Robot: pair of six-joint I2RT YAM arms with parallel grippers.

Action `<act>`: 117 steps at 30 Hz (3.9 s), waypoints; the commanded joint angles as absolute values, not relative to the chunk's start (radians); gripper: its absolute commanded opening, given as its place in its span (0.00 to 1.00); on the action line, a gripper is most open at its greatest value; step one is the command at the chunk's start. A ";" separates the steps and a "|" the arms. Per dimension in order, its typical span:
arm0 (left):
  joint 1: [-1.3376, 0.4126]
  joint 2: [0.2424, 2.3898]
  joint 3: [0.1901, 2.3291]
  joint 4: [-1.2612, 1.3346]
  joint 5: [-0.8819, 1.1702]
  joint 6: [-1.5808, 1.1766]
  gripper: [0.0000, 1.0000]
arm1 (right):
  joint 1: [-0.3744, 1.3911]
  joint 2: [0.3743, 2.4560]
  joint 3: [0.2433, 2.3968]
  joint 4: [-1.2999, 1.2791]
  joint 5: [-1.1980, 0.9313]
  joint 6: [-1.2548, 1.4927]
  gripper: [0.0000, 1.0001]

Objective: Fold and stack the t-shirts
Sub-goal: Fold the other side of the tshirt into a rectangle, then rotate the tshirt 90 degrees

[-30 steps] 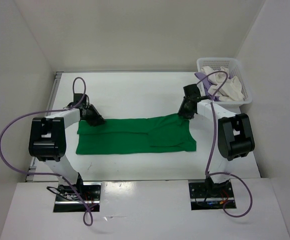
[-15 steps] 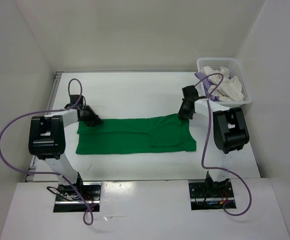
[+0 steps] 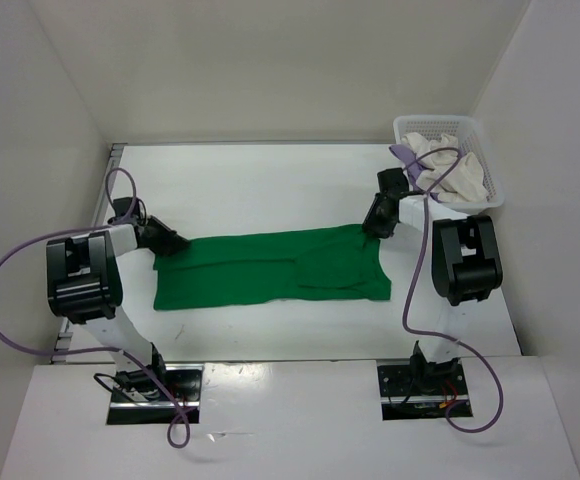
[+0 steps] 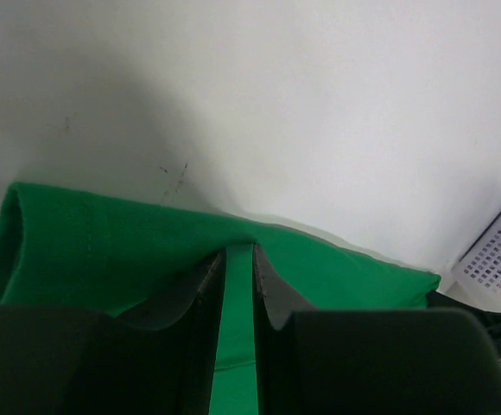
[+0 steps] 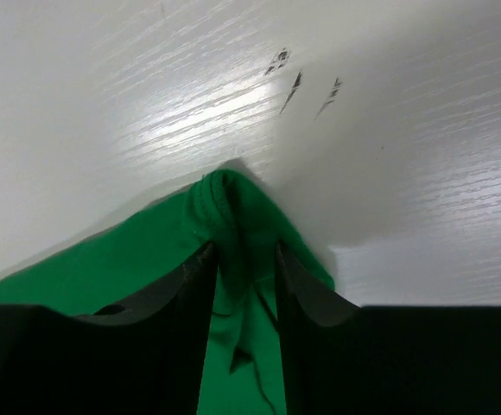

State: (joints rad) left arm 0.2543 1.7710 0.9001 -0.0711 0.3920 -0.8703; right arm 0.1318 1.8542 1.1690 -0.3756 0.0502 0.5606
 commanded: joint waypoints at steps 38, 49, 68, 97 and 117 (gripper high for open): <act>-0.252 1.419 1.028 -0.321 0.439 -0.687 0.27 | 0.321 2.322 1.788 -0.461 -0.181 0.615 0.09; -0.252 1.367 1.012 -0.411 0.422 -0.704 0.30 | 0.341 2.770 3.039 -1.006 -0.239 0.514 0.12; -0.232 1.758 1.384 -0.404 0.257 -0.532 0.37 | 0.381 1.776 1.313 -0.338 -0.210 0.512 0.06; -0.232 1.433 1.163 -0.434 0.350 -0.618 0.17 | 0.304 2.591 2.455 -0.744 -0.135 0.500 0.06; -0.144 1.560 1.246 -0.371 0.324 -0.617 0.07 | 0.695 1.902 1.284 -0.121 -0.348 0.778 0.27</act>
